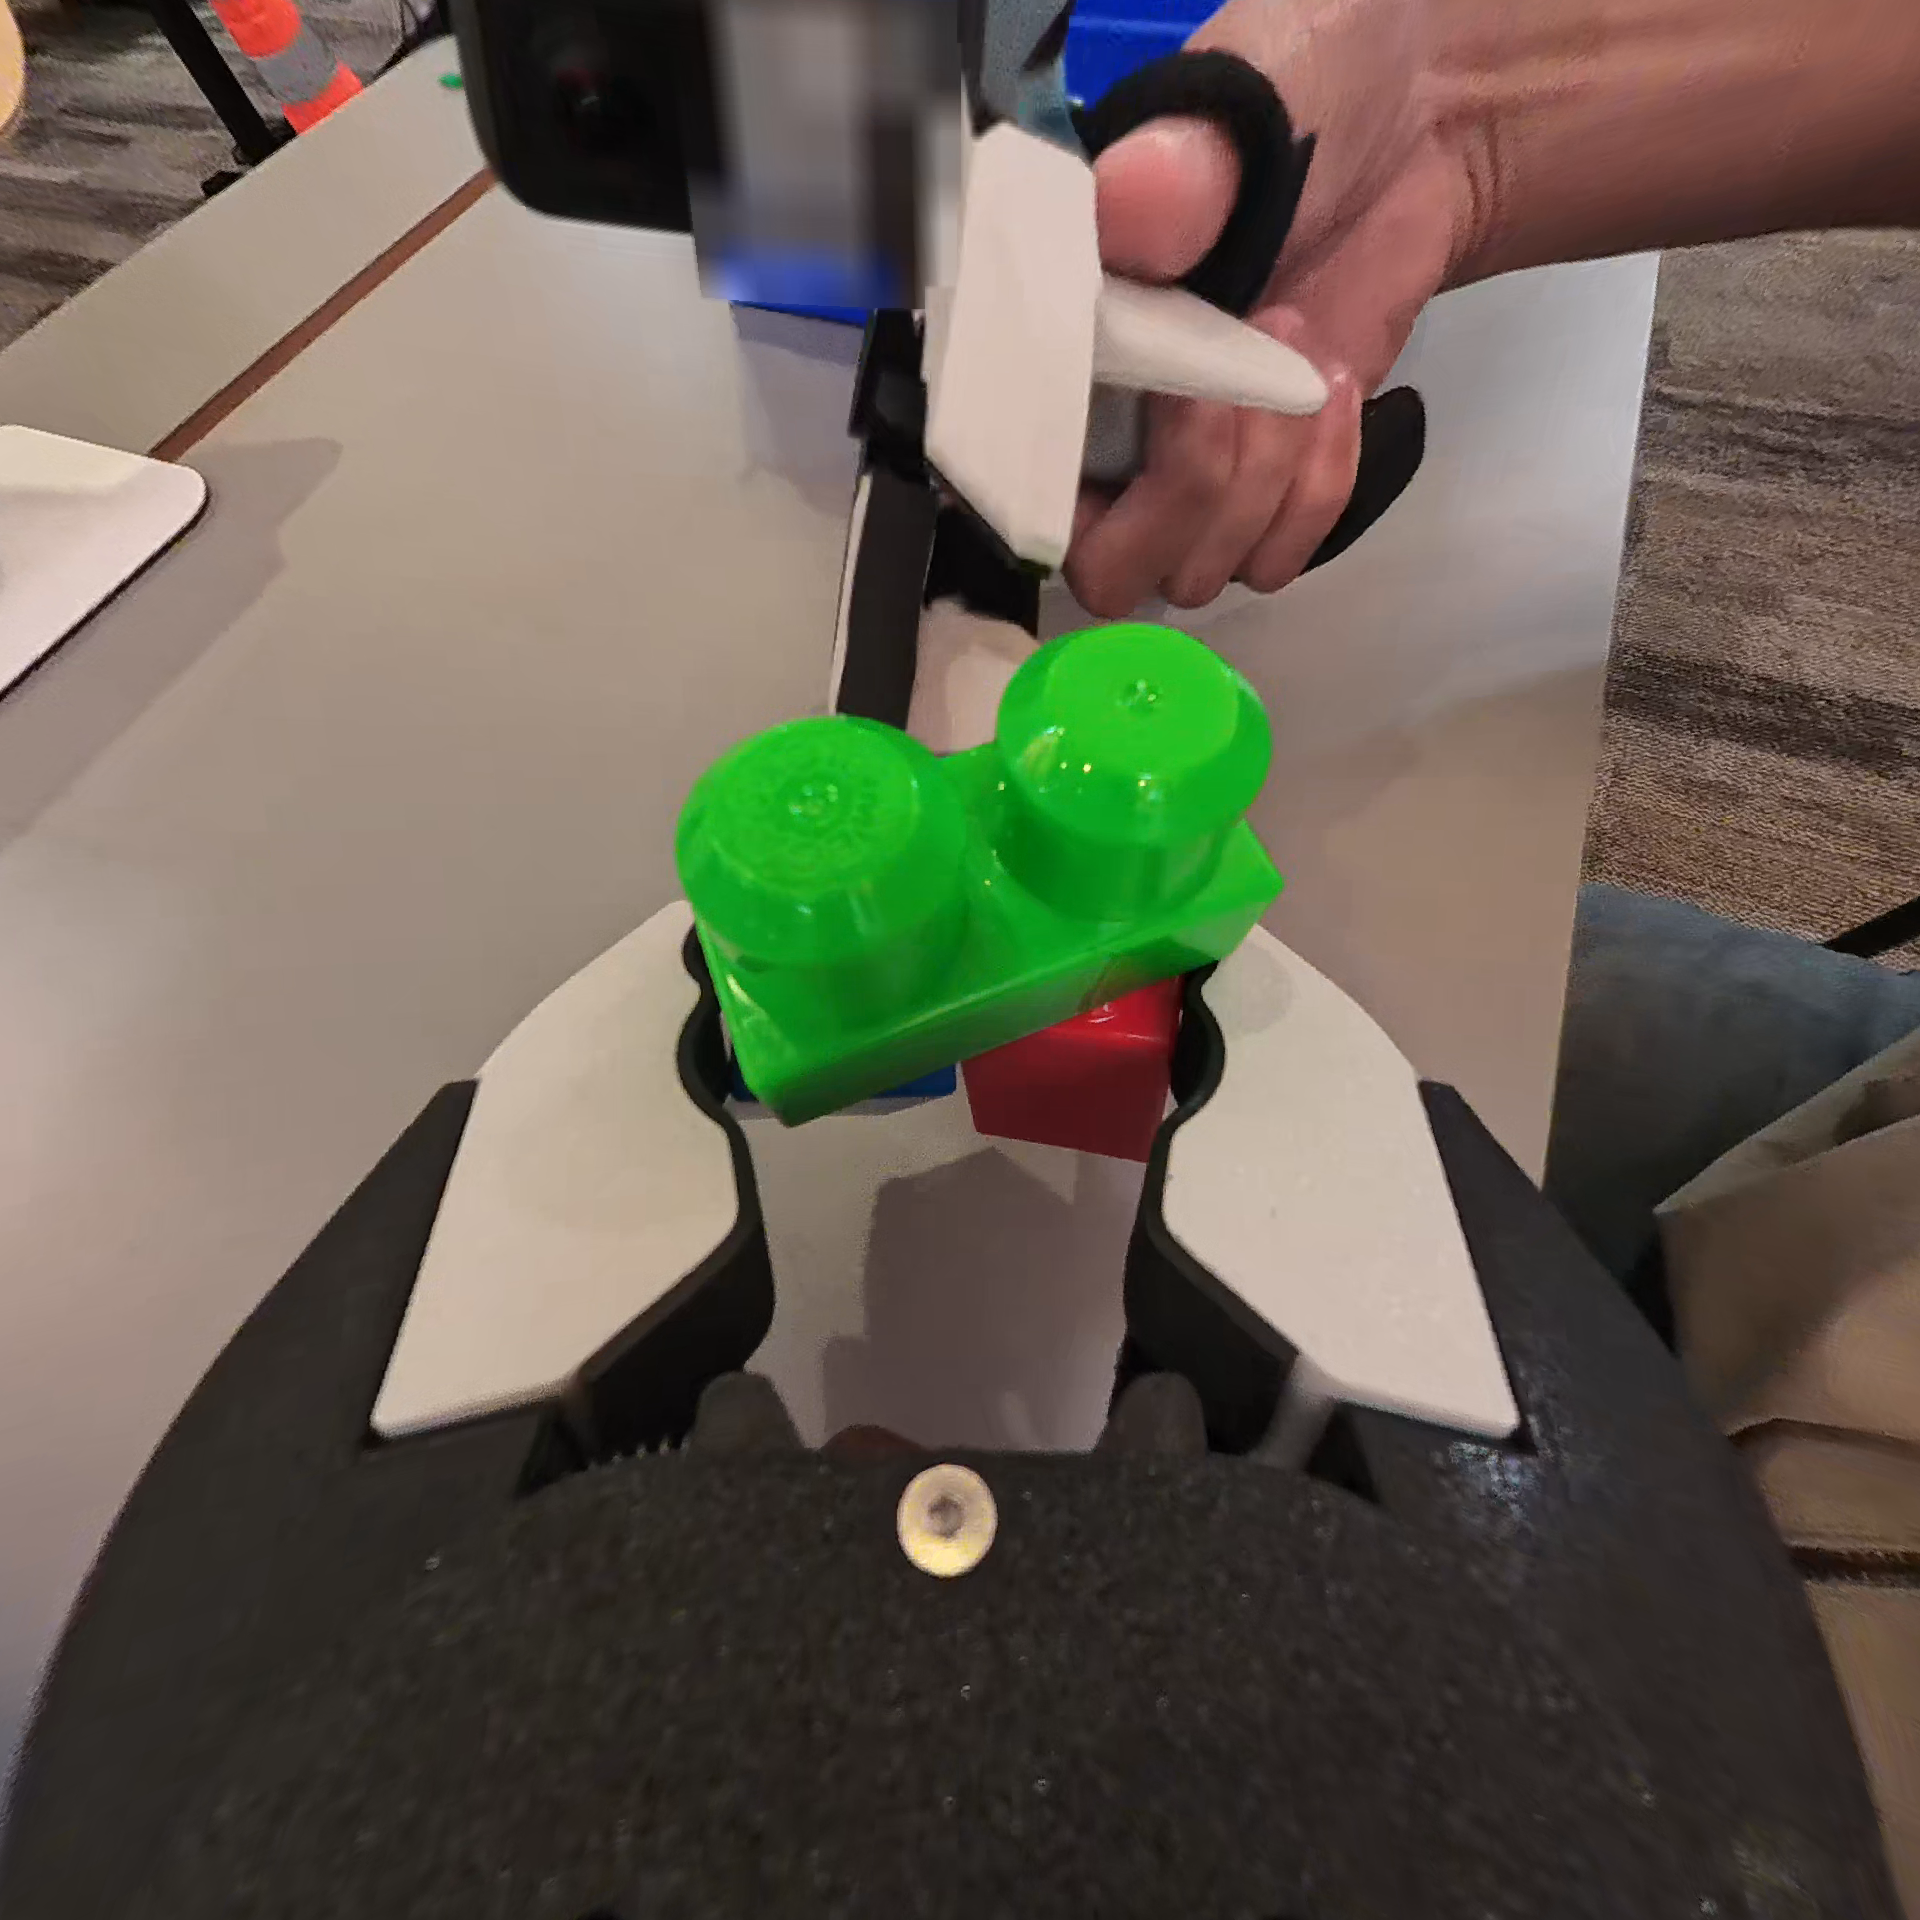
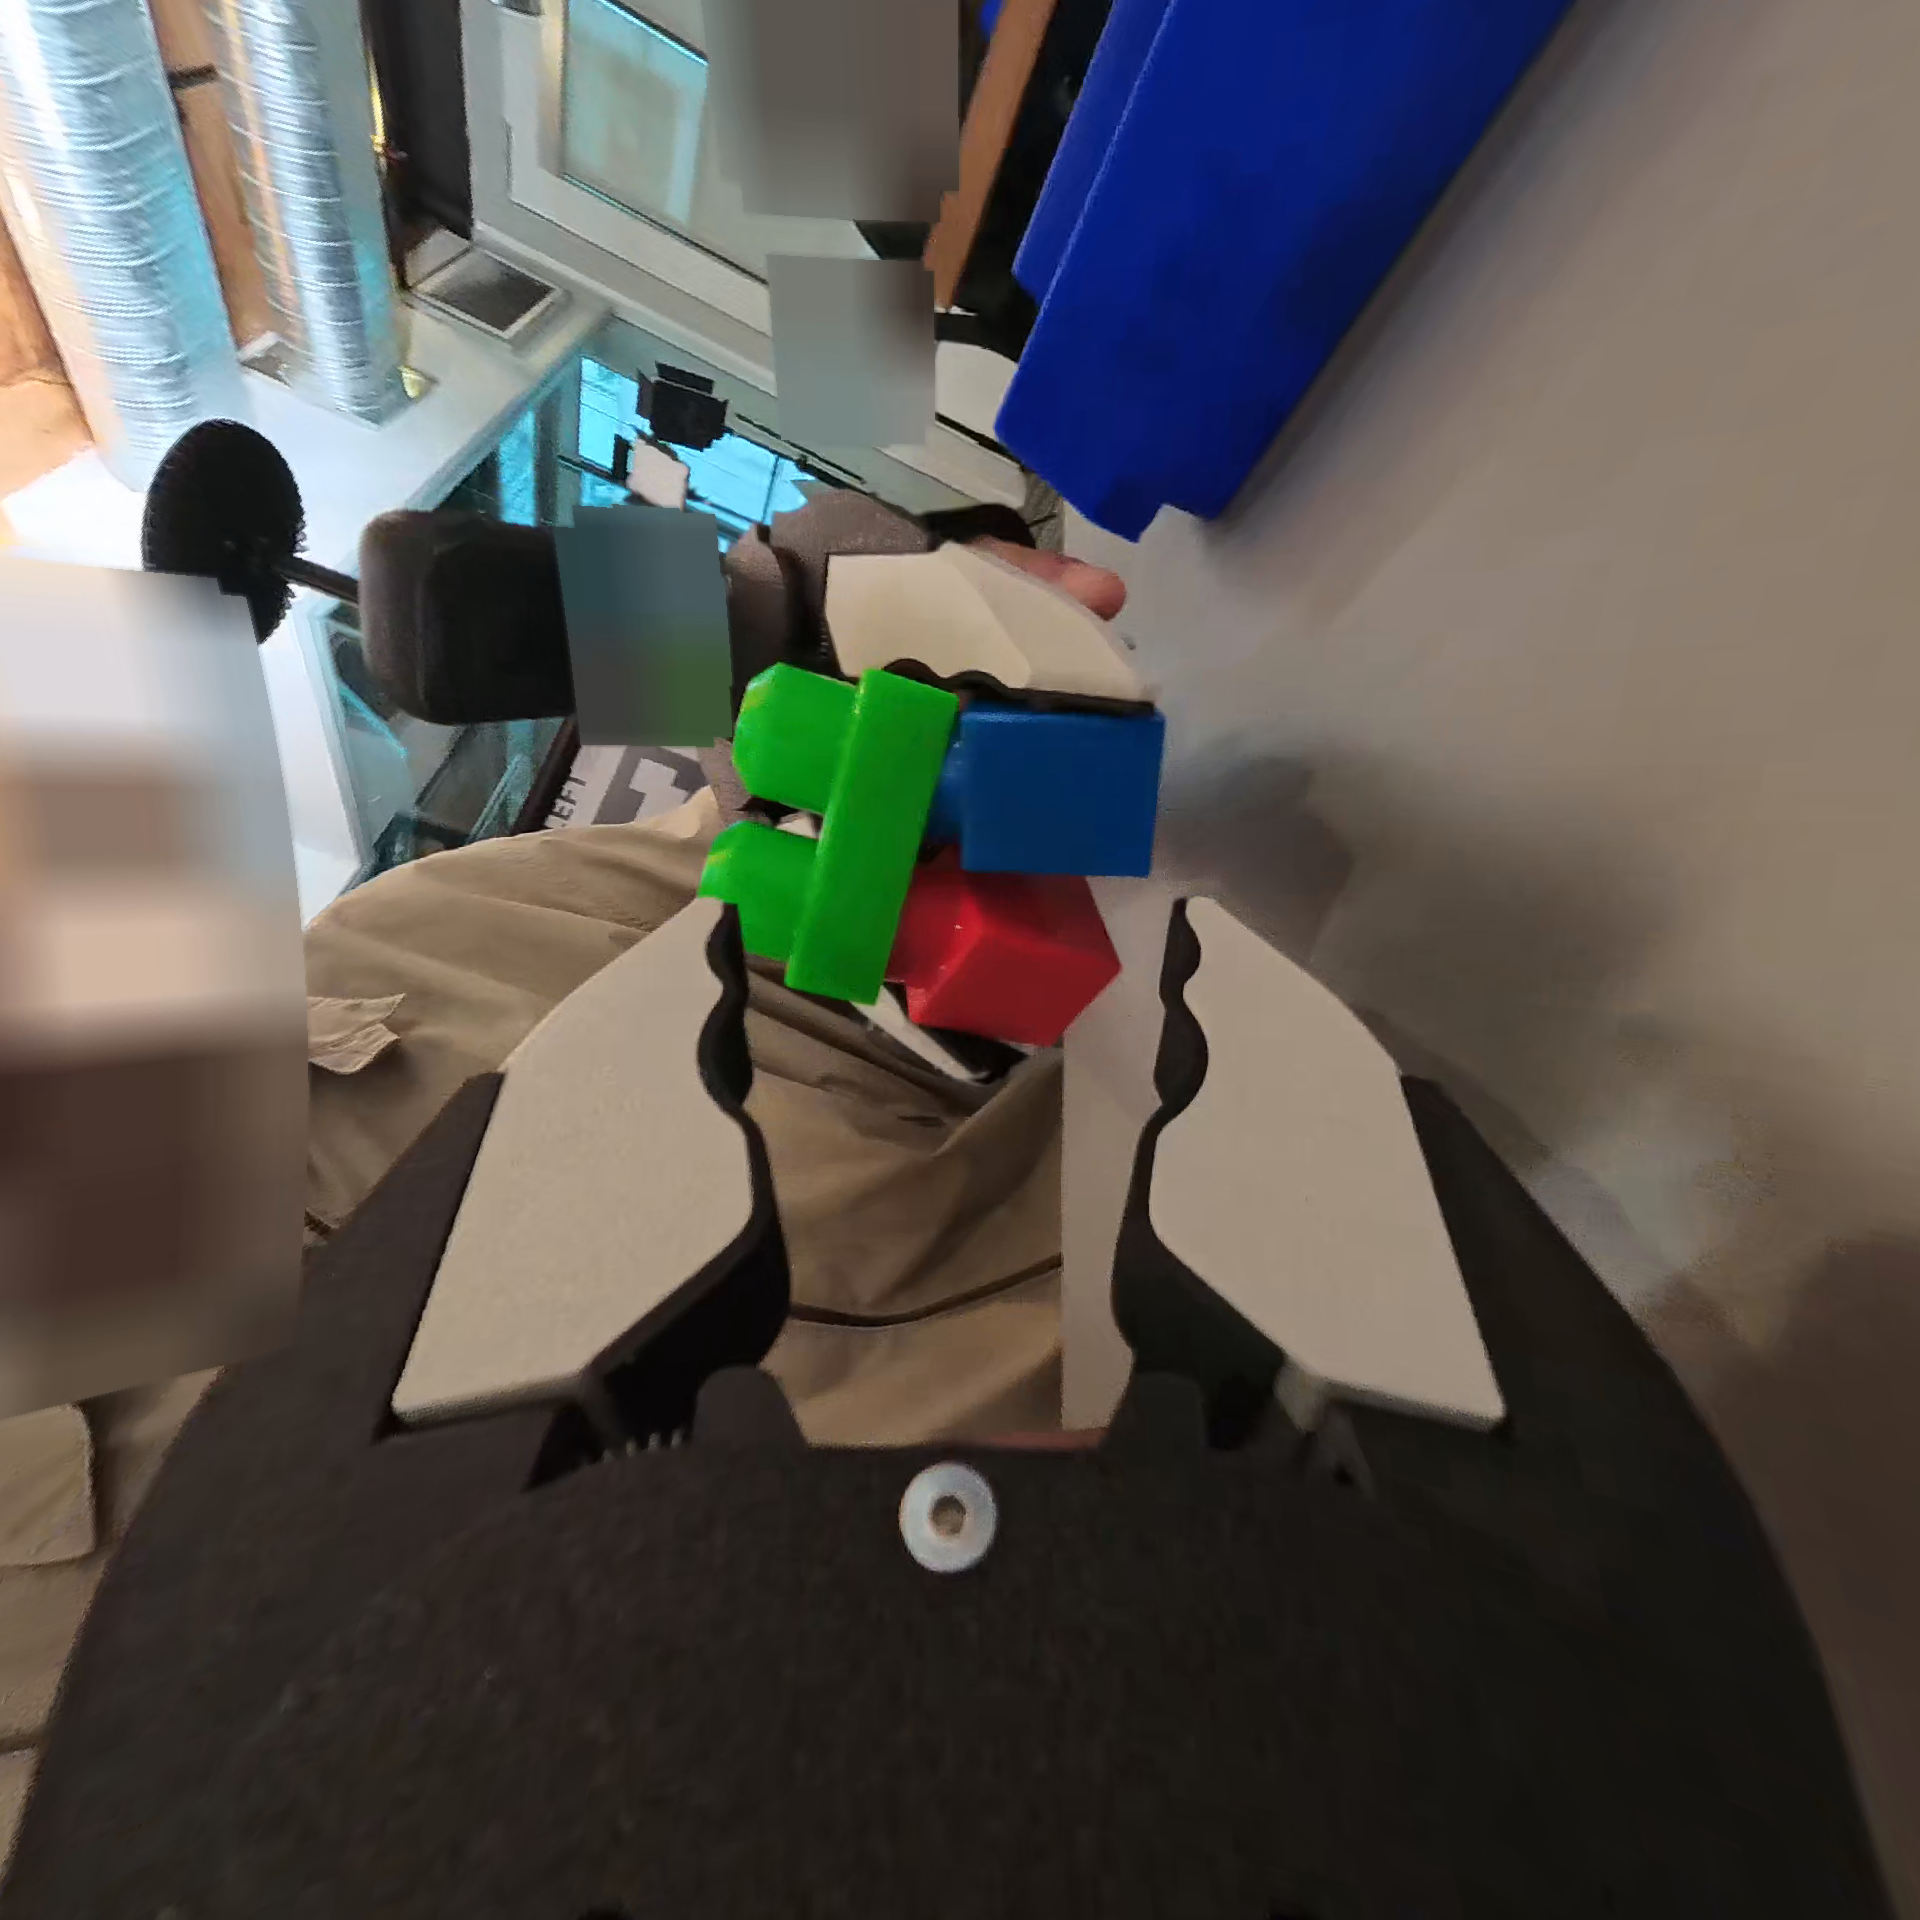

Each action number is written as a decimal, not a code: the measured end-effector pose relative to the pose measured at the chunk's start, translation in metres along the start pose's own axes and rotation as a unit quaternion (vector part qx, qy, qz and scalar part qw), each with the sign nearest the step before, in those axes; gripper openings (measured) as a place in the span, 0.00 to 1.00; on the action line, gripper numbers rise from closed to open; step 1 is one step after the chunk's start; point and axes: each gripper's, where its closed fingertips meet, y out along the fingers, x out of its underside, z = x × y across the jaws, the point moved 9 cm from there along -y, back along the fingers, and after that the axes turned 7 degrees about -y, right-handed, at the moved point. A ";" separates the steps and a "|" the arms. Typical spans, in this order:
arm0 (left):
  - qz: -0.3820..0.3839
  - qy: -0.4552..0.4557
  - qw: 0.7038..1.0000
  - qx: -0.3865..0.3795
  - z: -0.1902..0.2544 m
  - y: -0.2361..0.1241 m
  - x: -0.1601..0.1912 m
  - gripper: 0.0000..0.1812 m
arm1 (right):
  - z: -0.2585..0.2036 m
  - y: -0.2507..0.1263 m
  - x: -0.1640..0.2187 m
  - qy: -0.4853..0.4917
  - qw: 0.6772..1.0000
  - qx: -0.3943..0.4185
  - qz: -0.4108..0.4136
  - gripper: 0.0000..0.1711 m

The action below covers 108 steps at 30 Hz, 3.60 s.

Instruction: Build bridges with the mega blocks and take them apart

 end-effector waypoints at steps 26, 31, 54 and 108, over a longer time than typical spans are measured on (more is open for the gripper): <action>-0.071 0.050 0.996 -0.014 -0.008 0.012 0.014 0.46 | 0.018 0.040 -0.007 0.038 0.994 0.075 -0.075 0.49; -0.076 0.035 0.996 -0.007 -0.011 0.013 0.020 0.46 | 0.018 0.031 -0.010 0.033 0.995 0.075 -0.063 0.34; -0.061 -0.070 0.995 -0.023 -0.036 0.018 0.037 0.44 | 0.024 0.011 -0.018 0.046 0.998 0.046 0.009 0.33; 0.036 -0.178 0.937 -0.298 -0.014 -0.066 0.081 0.40 | -0.024 -0.005 0.049 -0.331 0.790 0.513 0.051 0.27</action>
